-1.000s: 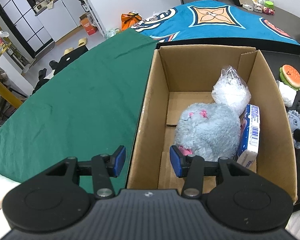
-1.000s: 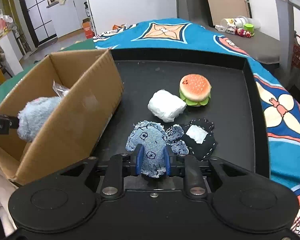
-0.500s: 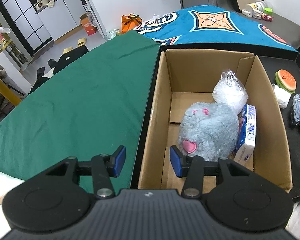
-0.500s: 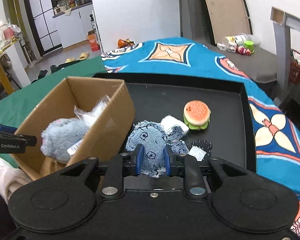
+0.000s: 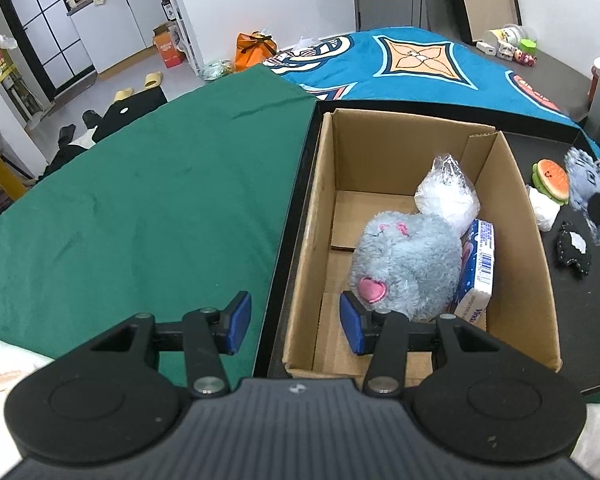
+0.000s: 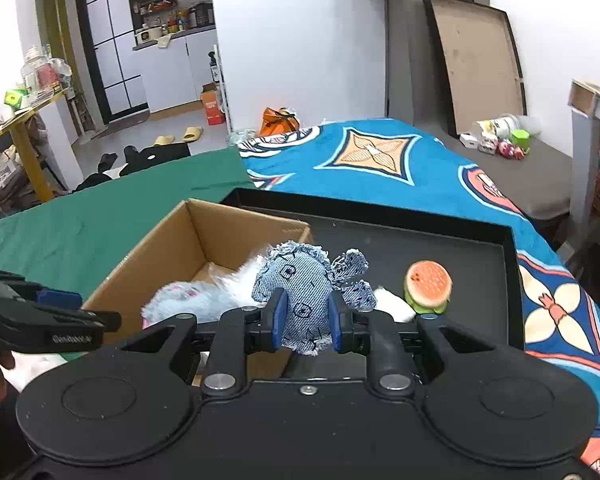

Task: Organize soft objects
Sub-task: 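Carry the denim plush with the right tool into the box and release, then return the right tool to the tray and grasp the black felt plush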

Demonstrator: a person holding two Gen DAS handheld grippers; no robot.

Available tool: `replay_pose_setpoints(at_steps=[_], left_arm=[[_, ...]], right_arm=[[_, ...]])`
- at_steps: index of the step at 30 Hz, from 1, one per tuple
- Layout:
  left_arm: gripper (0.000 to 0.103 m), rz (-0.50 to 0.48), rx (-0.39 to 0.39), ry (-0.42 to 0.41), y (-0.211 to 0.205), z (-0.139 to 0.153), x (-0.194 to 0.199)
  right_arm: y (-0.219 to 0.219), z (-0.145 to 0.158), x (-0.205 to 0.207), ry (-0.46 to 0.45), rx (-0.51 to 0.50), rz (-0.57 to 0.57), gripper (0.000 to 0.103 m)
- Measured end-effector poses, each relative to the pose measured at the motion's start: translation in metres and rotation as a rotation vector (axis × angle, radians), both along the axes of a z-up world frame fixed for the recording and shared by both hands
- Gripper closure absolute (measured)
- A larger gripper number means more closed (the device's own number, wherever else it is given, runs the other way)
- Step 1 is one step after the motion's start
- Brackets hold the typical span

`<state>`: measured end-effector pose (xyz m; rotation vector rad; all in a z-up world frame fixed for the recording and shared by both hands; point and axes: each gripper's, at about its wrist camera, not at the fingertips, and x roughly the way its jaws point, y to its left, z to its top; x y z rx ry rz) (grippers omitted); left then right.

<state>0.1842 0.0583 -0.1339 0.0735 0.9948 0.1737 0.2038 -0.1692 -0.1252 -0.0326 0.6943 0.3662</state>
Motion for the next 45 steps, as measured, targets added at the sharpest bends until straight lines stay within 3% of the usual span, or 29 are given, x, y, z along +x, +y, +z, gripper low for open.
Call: replay_pose_setpoints(at_steps=[17,19,24,30,33,35,39,41,45], left_arm=[[0.06,0.031,-0.092,-0.01,0.015,-0.012,0.006],[0.064,0.037,-0.111,-0.009,0.018,-0.013,0.008],[0.091,0.043,-0.173,0.013,0.026,-0.016,0.009],[0.091,0.047,-0.197,0.017,0.031,-0.017,0.011],[0.091,0.043,-0.2,0.016,0.032,-0.018,0.011],[0.091,0.044,-0.204,0.016,0.033,-0.019,0.011],[0.091,0.044,-0.207,0.015,0.034,-0.019,0.011],[0.09,0.045,-0.207,0.016,0.034,-0.018,0.011],[0.089,0.041,-0.197,0.012,0.032,-0.018,0.009]], right_arm=[[0.051,0.014,0.014,-0.026,-0.077,0.081,0.08],[0.059,0.015,0.016,-0.028,-0.087,0.096,0.08],[0.079,0.015,0.022,-0.032,-0.117,0.136,0.08],[0.098,0.016,0.025,-0.044,-0.155,0.18,0.079],[0.106,0.019,0.028,-0.053,-0.148,0.191,0.071],[0.106,0.021,0.03,-0.048,-0.111,0.193,0.042],[0.105,0.018,0.03,-0.031,-0.126,0.202,0.034],[0.101,0.015,0.028,-0.02,-0.143,0.184,0.024],[0.094,0.015,0.022,-0.027,-0.166,0.16,0.02]])
